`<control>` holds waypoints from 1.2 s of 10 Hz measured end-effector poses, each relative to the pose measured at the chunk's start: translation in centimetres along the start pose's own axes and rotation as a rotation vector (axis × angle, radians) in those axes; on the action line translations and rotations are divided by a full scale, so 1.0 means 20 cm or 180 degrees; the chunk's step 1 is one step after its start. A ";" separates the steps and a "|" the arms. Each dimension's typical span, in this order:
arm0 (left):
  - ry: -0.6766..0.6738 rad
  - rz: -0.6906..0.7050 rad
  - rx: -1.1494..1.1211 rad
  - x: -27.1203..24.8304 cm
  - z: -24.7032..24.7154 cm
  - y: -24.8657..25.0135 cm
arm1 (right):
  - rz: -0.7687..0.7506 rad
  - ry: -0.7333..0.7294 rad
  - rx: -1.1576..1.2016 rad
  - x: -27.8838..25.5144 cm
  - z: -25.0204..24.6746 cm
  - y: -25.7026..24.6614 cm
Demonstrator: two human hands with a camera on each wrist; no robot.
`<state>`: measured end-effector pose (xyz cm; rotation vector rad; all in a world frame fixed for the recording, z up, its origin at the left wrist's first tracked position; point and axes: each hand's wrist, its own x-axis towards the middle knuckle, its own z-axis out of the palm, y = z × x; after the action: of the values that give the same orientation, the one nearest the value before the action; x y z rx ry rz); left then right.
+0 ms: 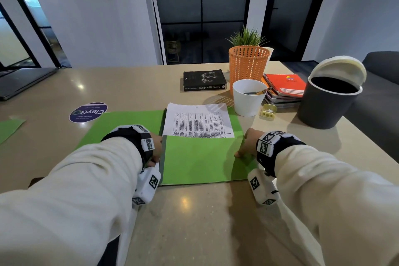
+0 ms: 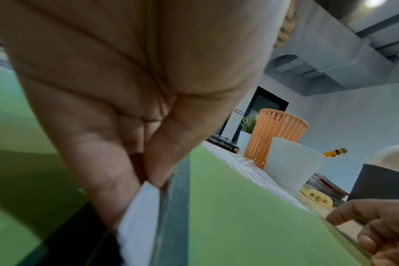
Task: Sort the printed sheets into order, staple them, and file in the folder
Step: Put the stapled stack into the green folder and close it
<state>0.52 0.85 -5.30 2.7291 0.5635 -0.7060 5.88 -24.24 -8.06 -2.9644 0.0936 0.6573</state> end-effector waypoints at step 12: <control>-0.0075 -0.0126 -0.1377 -0.11 -0.20 0.04 | 0.0065 -0.0012 0.0184 0.00 0.01 0.02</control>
<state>0.68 0.81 -0.62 2.3117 0.6772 -0.5482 5.71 -24.64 -8.19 -2.9106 0.1402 0.6513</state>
